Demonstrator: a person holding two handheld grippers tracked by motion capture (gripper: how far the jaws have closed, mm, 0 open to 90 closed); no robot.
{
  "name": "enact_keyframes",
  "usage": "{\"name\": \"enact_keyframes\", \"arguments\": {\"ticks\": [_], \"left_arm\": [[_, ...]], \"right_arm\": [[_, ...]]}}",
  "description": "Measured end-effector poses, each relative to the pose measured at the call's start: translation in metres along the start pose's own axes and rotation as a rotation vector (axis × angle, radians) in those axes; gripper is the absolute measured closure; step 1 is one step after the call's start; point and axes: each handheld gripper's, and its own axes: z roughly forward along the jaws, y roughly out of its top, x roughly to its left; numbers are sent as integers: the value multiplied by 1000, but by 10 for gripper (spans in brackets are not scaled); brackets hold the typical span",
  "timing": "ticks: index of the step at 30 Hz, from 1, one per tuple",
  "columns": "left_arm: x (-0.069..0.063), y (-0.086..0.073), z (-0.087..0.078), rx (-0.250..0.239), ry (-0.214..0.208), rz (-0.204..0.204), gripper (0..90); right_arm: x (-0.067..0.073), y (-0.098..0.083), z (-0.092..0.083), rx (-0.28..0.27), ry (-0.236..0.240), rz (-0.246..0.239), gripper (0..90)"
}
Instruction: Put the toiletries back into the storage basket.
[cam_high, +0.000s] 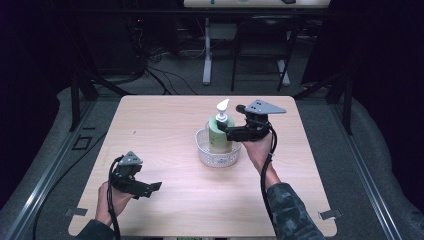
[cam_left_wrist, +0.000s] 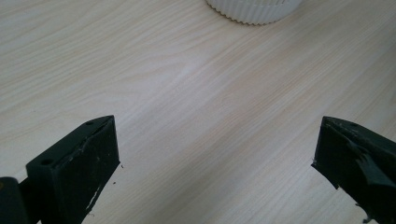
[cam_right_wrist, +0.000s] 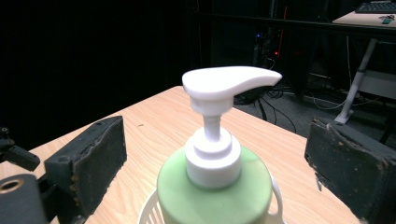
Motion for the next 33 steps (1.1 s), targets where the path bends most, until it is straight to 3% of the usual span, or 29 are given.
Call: {"name": "enact_keyframes", "arguments": {"ticks": [17, 33], "left_arm": [[0, 0, 0, 0, 3, 0, 0], [0, 0, 1, 3, 4, 4, 0]], "right_arm": [[-7, -3, -55, 1, -67, -18, 51], [-7, -20, -119, 13, -138, -16, 52]]}}
